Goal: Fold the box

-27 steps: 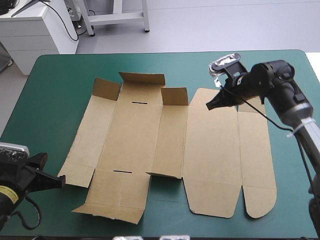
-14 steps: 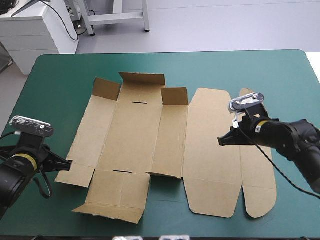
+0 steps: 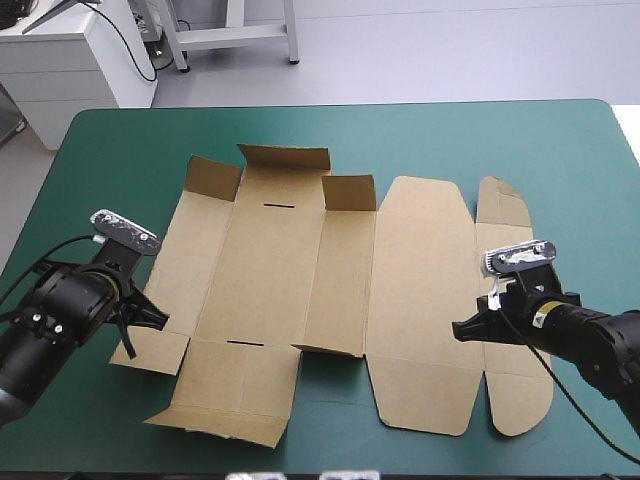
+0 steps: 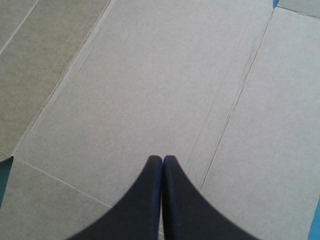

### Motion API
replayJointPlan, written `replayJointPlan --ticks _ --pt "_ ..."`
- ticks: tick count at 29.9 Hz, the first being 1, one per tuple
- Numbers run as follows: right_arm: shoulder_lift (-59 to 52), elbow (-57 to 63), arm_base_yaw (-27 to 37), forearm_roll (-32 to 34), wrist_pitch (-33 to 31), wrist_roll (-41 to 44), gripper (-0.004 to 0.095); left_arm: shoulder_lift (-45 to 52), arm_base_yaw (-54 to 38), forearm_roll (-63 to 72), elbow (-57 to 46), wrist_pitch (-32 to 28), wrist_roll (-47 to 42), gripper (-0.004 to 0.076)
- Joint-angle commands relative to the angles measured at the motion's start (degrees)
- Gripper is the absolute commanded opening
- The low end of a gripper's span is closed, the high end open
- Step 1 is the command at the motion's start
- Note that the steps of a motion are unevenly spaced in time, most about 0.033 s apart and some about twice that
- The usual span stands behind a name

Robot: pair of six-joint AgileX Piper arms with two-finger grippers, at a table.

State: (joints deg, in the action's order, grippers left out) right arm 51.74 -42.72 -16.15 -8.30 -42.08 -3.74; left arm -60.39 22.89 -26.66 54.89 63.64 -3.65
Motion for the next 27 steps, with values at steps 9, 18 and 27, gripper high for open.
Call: replayJointPlan --ticks 9,18,27 --pt "-1.0 -1.16 0.44 -0.39 2.94 -0.11 -0.0021 -14.94 -29.68 35.09 16.85 5.02 22.31 0.0016" --pt "-1.0 -1.16 0.44 0.01 1.85 -0.11 -0.0021 -27.73 -41.8 45.55 18.67 9.95 30.76 0.0016" --pt "-1.0 -1.06 0.44 0.26 0.2 -1.25 -0.0021 -33.87 -42.54 54.52 18.67 10.39 38.57 0.0016"
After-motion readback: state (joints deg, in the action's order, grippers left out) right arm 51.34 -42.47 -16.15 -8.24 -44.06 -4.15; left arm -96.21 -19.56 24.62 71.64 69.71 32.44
